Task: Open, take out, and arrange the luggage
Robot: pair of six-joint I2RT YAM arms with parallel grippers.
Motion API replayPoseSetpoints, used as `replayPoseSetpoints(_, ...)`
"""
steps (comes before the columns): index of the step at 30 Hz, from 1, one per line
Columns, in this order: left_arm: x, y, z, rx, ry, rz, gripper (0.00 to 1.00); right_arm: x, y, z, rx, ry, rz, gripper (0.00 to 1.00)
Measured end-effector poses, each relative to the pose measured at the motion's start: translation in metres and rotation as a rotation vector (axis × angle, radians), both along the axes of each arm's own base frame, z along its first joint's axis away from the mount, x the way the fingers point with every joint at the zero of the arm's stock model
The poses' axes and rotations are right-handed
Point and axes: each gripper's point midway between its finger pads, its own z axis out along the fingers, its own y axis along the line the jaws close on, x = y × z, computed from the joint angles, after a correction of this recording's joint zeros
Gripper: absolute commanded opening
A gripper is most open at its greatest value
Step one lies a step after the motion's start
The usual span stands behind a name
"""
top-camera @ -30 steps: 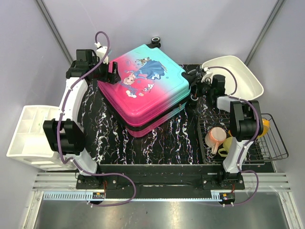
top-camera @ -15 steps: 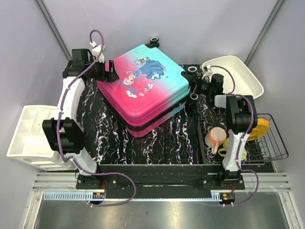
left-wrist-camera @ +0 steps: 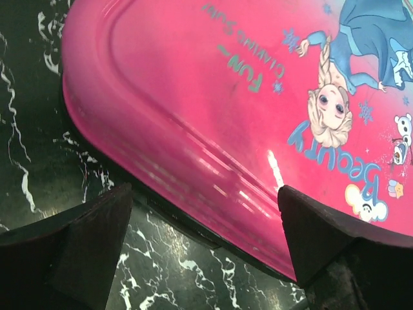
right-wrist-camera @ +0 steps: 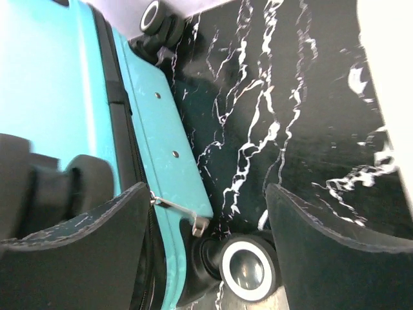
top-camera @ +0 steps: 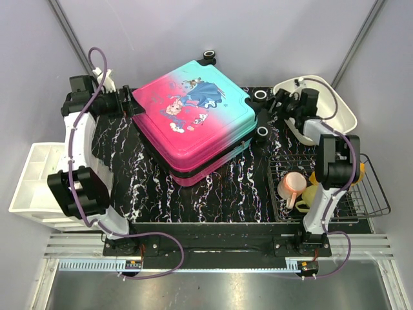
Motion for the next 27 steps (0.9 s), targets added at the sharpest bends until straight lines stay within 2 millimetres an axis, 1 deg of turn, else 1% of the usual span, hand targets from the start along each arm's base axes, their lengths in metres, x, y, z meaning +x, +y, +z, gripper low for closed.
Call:
replayPoseSetpoints(3,-0.011,0.011,-0.005,-0.021,0.035,0.040,0.99,-0.005,-0.023,0.028,-0.037,-0.003,-0.054,0.87)
replayPoseSetpoints(7,-0.023,0.009,-0.008,-0.044,0.056,0.054,0.99,-0.005,-0.050,0.064,-0.077,-0.020,-0.103,0.89)
replayPoseSetpoints(9,-0.030,0.006,-0.009,-0.067,0.067,0.058,0.99,-0.004,-0.057,0.081,-0.101,-0.036,-0.109,0.89)
replayPoseSetpoints(11,-0.037,0.002,-0.012,-0.090,0.073,0.058,0.99,-0.001,-0.060,0.097,-0.119,-0.062,-0.102,0.90)
replayPoseSetpoints(12,-0.042,0.001,-0.015,-0.100,0.081,0.060,0.99,-0.001,-0.059,0.103,-0.123,-0.070,-0.095,0.91)
replayPoseSetpoints(14,-0.052,-0.004,-0.022,-0.124,0.103,0.062,0.99,0.000,-0.055,0.114,-0.113,-0.081,-0.066,0.93)
replayPoseSetpoints(17,-0.064,-0.009,-0.034,-0.153,0.139,0.058,0.99,0.013,-0.044,0.131,-0.089,-0.108,-0.012,0.94)
replayPoseSetpoints(19,-0.069,-0.012,-0.039,-0.169,0.157,0.057,0.99,0.020,-0.035,0.132,-0.074,-0.115,0.026,0.94)
replayPoseSetpoints(21,-0.073,-0.014,-0.044,-0.182,0.174,0.059,0.99,0.022,-0.022,0.123,-0.060,-0.096,0.063,0.93)
replayPoseSetpoints(22,-0.075,-0.015,-0.046,-0.191,0.182,0.059,0.99,0.020,-0.013,0.116,-0.050,-0.075,0.091,0.92)
replayPoseSetpoints(23,-0.078,-0.017,-0.047,-0.200,0.188,0.060,0.99,0.018,-0.004,0.107,-0.041,-0.049,0.116,0.88)
replayPoseSetpoints(24,-0.080,-0.018,-0.048,-0.209,0.193,0.060,0.99,0.014,0.006,0.098,-0.031,-0.023,0.146,0.86)
replayPoseSetpoints(27,-0.089,-0.023,-0.052,-0.234,0.207,0.059,0.99,-0.002,0.041,0.075,0.001,0.047,0.257,0.83)
